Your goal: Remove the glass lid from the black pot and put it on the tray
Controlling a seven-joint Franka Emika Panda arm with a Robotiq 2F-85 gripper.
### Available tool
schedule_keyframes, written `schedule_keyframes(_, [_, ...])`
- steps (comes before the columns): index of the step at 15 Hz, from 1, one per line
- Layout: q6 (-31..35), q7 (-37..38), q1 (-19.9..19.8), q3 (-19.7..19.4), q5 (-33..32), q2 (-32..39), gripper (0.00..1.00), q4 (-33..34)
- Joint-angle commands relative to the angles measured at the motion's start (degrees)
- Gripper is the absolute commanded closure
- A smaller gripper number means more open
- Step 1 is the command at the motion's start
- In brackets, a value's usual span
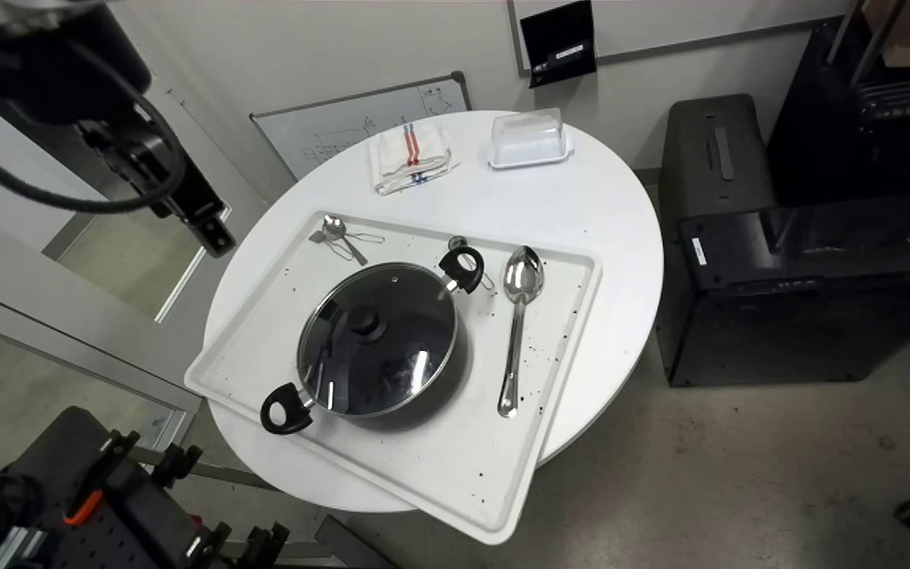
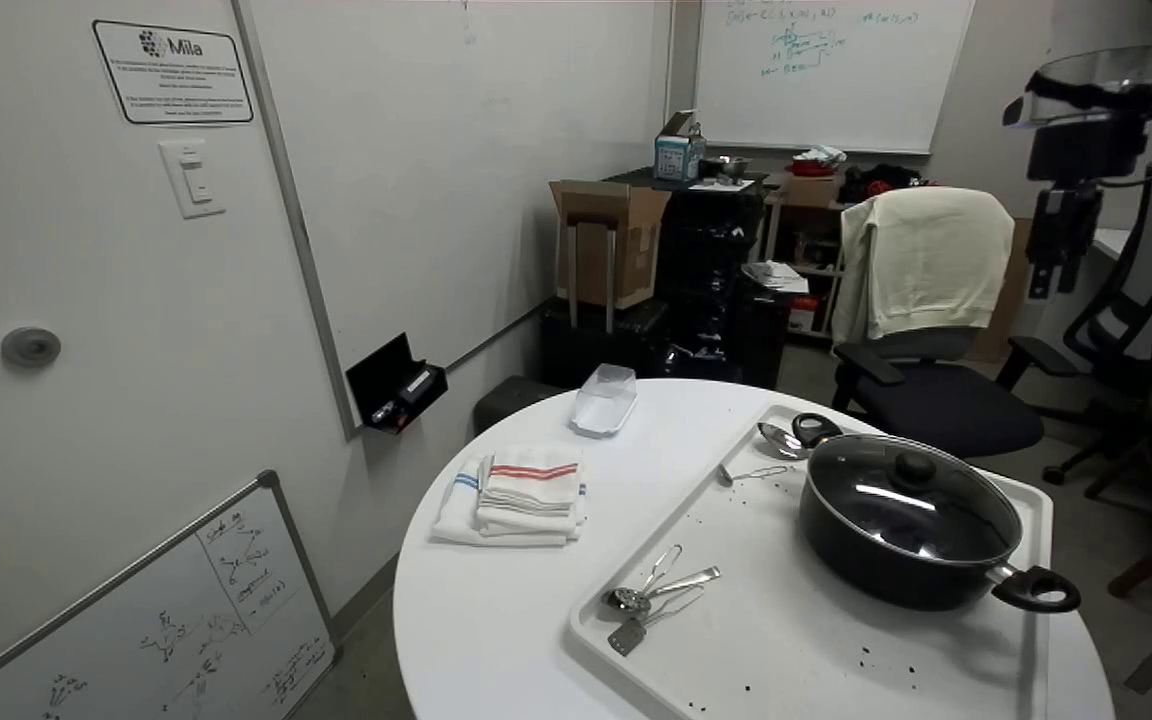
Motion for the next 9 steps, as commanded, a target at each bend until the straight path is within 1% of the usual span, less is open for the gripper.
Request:
schedule_keyframes(1, [3.56,3.52,0.18,1.7,-1.46,6.31,0.0,2.79])
schedule_keyframes(4, [8.56,5.65,0.45,2.52,-2.13,10.22,0.0,3.27])
schedule_keyframes(9, [14.24,7.96,0.89,2.99,-3.02,17.26,0.0,4.95])
